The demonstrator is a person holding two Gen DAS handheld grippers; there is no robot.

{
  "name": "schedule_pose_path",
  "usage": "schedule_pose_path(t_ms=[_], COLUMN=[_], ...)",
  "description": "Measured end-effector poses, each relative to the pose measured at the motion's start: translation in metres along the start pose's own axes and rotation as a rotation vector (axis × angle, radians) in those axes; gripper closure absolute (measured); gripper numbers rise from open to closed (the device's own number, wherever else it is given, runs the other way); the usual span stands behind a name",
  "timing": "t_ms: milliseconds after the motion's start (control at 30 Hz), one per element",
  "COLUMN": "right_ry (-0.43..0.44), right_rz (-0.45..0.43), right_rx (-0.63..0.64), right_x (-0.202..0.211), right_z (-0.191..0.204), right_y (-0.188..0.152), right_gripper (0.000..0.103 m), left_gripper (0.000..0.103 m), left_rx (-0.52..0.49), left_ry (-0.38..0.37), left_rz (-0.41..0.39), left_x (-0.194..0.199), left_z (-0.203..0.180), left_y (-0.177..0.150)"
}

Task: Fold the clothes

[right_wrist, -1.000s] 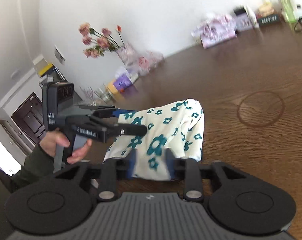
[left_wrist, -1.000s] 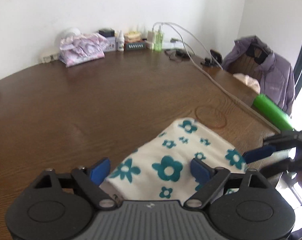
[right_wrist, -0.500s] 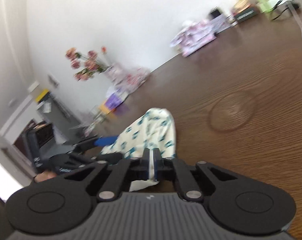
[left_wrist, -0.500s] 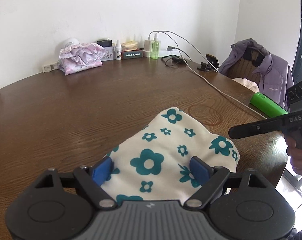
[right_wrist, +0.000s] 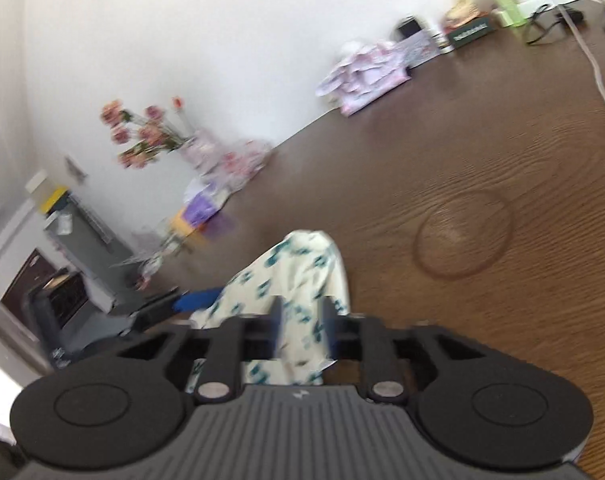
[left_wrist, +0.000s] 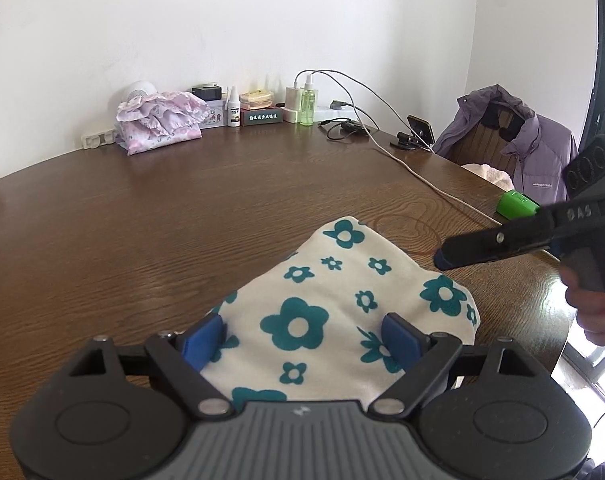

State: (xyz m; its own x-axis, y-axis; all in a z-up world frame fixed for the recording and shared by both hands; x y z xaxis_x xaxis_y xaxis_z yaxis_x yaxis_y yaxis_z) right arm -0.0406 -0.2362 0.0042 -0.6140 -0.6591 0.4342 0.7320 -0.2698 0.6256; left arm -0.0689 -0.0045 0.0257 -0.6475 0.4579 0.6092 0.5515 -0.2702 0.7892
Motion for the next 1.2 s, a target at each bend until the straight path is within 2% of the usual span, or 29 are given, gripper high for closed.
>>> schedule_pose_path(t_ms=[33,167,200,233,333,400,433,467,533,567,600,667,767,800,833,867,900,933,1000,1133,1167,1200], right_ry=[0.006,0.009,0.021,0.030,0.037,0.035,0.037,0.028,0.006,-0.006,-0.004,0.008,-0.004,-0.020,-0.025,-0.028,-0.039,-0.050,-0.071,-0.096,-0.096,-0.106], right_rz=[0.008,0.064,0.070,0.105,0.127,0.129,0.127,0.107,0.067,0.060,0.054,0.047,0.064,0.068,0.068,0.068,0.058,0.047,0.033,0.033,0.025,0.001], right_rx=[0.001,-0.005,-0.014,-0.029,-0.066,-0.092,-0.112,-0.110,-0.067,-0.039,-0.034,-0.045,-0.051,-0.058,-0.069,-0.081,-0.087,-0.093,-0.099,-0.073,-0.064,-0.061], right_x=[-0.007,-0.033,-0.036,-0.041,-0.042,-0.036,-0.033,-0.027,-0.017,-0.014,-0.012,-0.013,-0.027,-0.032,-0.033,-0.035,-0.033,-0.031,-0.027,-0.017,-0.013,-0.009], right_z=[0.001,0.004,0.003,0.003,0.004,0.005,0.004,0.007,0.014,0.018,0.019,0.019,0.021,0.022,0.023,0.023,0.025,0.027,0.032,0.041,0.042,0.041], right_y=[0.000,-0.002,-0.003,-0.003,-0.006,-0.005,-0.006,-0.006,-0.008,-0.009,-0.010,-0.012,-0.011,-0.011,-0.012,-0.012,-0.014,-0.016,-0.021,-0.026,-0.025,-0.023], right_gripper=[0.035,0.038,0.047,0.076,0.087,0.088,0.087,0.086,0.074,0.069,0.064,0.064,0.064,0.064,0.067,0.073,0.081,0.086,0.089,0.089,0.087,0.082], left_gripper=[0.016,0.016,0.016,0.016,0.015,0.015,0.020,0.020,0.015,0.009,0.008,0.008,0.016,0.018,0.029,0.050,0.056,0.057,0.064,0.067,0.060,0.053], left_rx=[0.001,0.001,0.001,-0.002,-0.012,0.022,0.045,0.068,0.182,0.263,0.354,0.518,0.683,0.697,0.706,0.713,0.721,0.714,0.690,0.747,0.753,0.758], left_ry=[-0.001,-0.005,-0.010,-0.013,-0.031,-0.038,-0.039,-0.040,-0.031,-0.023,-0.013,-0.019,-0.007,-0.011,-0.028,-0.056,-0.083,-0.091,-0.081,-0.123,-0.112,-0.100], left_rz=[0.001,-0.003,-0.004,-0.004,-0.008,-0.042,-0.063,-0.084,-0.150,-0.177,-0.193,-0.172,-0.115,-0.122,-0.122,-0.115,-0.108,-0.094,-0.067,-0.089,-0.096,-0.103], left_x=[0.000,0.000,0.000,0.000,-0.001,0.012,0.020,0.028,0.055,0.066,0.073,0.072,0.050,0.046,0.043,0.040,0.037,0.032,0.021,0.020,0.025,0.029], left_z=[0.000,0.001,0.002,0.003,0.006,0.012,0.015,0.019,0.035,0.045,0.054,0.068,0.080,0.081,0.081,0.079,0.077,0.075,0.070,0.078,0.083,0.087], left_y=[0.000,0.000,0.000,0.000,0.001,0.000,0.000,-0.001,-0.011,-0.019,-0.028,-0.042,-0.049,-0.047,-0.044,-0.041,-0.038,-0.035,-0.030,-0.037,-0.039,-0.041])
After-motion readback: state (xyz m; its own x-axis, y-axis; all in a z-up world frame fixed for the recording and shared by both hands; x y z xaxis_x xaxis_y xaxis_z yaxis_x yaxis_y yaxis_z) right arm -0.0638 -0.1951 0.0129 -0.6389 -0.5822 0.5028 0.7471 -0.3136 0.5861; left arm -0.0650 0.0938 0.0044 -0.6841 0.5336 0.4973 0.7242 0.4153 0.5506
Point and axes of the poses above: each gripper's, at about its wrist camera, not at the fingertips, and x roughly against the way its jaws point, z to its left, y to its top, the point moved 1 cm from there along -x, roughly the way its jaws point, and after that the axes turned 2 degrees about -y, right-handed, at the moved point
